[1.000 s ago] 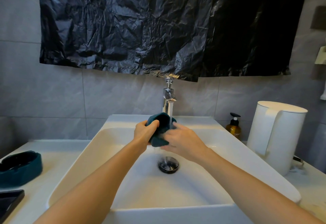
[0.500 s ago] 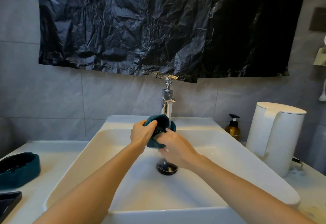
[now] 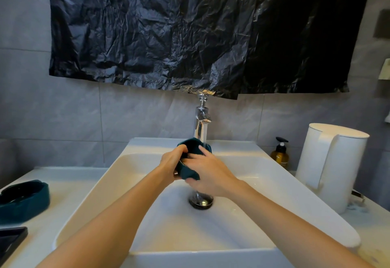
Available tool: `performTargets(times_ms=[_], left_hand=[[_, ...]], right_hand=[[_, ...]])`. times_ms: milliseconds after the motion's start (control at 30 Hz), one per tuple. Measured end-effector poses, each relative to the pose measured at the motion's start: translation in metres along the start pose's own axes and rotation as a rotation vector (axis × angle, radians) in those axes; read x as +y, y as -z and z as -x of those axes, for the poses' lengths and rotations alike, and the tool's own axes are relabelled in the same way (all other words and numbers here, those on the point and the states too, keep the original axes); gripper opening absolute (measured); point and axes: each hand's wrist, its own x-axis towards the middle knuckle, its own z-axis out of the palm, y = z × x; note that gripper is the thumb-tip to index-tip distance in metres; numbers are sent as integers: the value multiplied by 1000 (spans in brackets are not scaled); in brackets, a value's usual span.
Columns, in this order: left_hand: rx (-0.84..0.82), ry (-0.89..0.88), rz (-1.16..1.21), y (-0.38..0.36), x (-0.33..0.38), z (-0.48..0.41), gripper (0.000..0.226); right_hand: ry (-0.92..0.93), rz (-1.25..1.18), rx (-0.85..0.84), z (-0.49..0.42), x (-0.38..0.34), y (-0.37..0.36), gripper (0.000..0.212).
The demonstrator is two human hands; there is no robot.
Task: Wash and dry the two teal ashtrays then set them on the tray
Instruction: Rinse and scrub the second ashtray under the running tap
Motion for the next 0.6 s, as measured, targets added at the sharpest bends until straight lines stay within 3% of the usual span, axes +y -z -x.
performTargets(times_ms=[100, 200, 333, 433, 500, 600], left_hand=[[-106, 48, -5, -1, -2, -1, 43], [-129, 40, -34, -1, -3, -3, 47], [-119, 32, -99, -4, -5, -1, 42], [-70, -10, -89, -5, -3, -2, 42], [-8, -60, -113, -5, -2, -3, 37], [88, -94, -133, -1, -2, -6, 33]], right_hand=[[-18, 256, -73, 0, 5, 5, 60], [-117, 335, -124, 5, 3, 7, 75], [-65, 175, -149, 11, 1, 5, 62], [-126, 240, -160, 11, 11, 7, 73], [-175, 160, -221, 11, 6, 9, 78], [-185, 19, -328, 15, 2, 13, 68]])
